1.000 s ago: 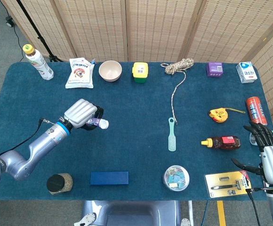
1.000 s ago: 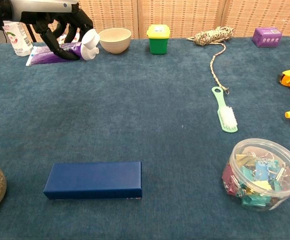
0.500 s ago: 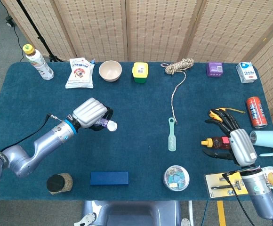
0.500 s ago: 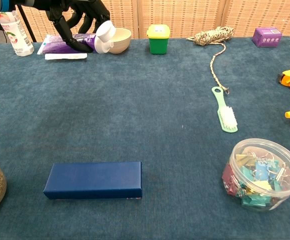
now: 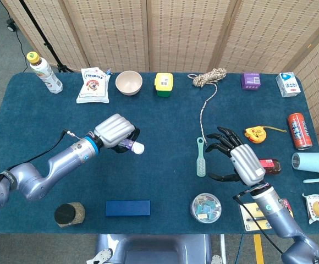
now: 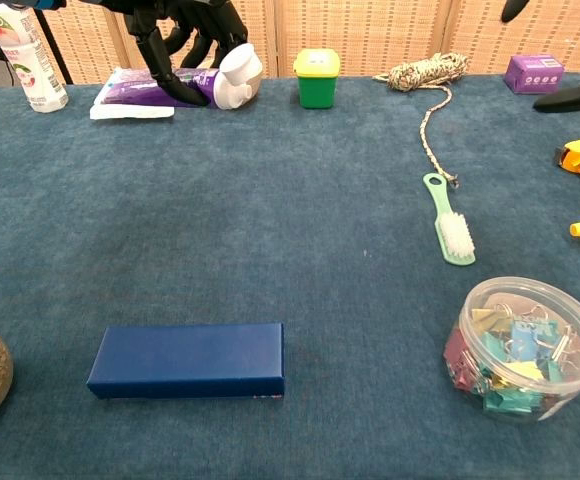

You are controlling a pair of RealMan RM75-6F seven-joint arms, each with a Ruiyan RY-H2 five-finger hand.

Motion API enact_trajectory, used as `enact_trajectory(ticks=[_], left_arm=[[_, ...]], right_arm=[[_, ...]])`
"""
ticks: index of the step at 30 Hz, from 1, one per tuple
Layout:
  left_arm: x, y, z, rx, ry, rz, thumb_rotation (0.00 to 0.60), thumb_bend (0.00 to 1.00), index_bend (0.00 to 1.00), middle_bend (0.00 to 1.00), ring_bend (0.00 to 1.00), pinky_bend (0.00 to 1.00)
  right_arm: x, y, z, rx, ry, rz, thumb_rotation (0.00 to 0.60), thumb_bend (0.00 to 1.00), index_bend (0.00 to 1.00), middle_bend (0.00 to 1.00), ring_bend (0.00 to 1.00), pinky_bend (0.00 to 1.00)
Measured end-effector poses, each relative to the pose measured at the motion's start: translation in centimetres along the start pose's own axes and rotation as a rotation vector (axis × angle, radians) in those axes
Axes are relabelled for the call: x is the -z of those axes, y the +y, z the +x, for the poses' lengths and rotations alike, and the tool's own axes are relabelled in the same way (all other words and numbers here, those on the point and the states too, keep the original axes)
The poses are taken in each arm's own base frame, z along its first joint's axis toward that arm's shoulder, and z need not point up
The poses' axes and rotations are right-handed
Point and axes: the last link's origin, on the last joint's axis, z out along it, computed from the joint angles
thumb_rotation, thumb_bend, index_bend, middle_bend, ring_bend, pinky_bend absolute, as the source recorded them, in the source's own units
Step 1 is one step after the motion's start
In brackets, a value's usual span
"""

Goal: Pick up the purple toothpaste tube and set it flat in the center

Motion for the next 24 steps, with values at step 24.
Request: enact_trajectory(ticks=[24], left_arm=[[-3.1,1.3,1.6,-0.021,-0.076,0.015,0.6,0.8,0.63,0.56,0.59,0.67]], right_arm=[[-2.3,-1.4,-3.2,0.037,-0.066,0.004,0.6,0.0,0.22,0.01,0.0,0.0]])
